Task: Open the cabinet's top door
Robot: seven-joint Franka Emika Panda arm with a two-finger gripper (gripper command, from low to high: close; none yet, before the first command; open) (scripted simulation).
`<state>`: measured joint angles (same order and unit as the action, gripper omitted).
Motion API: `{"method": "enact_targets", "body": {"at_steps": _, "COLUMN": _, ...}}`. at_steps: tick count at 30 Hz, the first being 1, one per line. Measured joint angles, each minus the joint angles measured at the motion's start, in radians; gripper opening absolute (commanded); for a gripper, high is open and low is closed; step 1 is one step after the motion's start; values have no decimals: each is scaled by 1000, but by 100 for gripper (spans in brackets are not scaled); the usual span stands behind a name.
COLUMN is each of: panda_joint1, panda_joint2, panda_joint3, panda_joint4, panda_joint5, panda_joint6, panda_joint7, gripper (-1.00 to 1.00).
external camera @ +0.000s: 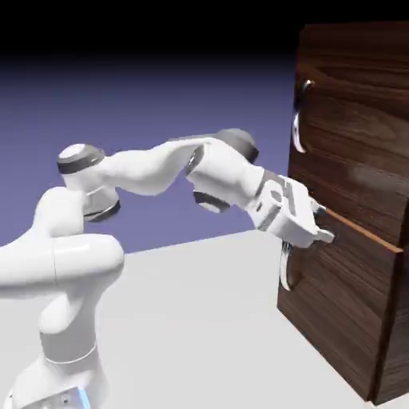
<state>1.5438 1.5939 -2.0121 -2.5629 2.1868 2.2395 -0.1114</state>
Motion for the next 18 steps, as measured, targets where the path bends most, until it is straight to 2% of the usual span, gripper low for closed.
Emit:
{"method": "enact_targets", "body": {"at_steps": 5, "panda_joint1": 120, "panda_joint2": 169, "panda_joint3": -157, "panda_joint4": 19, "panda_joint5": 171, "panda_joint6": -62, "panda_joint7": -67, "gripper": 0}}
{"method": "enact_targets", "body": {"at_steps": 9, "panda_joint1": 12, "panda_joint2": 169, "panda_joint3": -127, "panda_joint4": 119, "panda_joint5": 233, "panda_joint6": -63, "panda_joint7": -44, "gripper": 0}}
{"method": "enact_targets", "body": {"at_steps": 10, "panda_joint1": -20, "panda_joint2": 169, "panda_joint3": -118, "panda_joint4": 149, "panda_joint5": 251, "panda_joint6": -64, "panda_joint7": -37, "gripper": -100}}
{"method": "enact_targets", "body": {"at_steps": 12, "panda_joint1": -20, "panda_joint2": 169, "panda_joint3": -118, "panda_joint4": 149, "panda_joint5": 251, "panda_joint6": -64, "panda_joint7": -37, "gripper": -100}}
{"method": "enact_targets", "body": {"at_steps": 18, "panda_joint1": 29, "panda_joint2": 159, "panda_joint3": -196, "panda_joint4": -26, "panda_joint5": 297, "panda_joint6": -326, "panda_joint7": -162, "gripper": -100}}
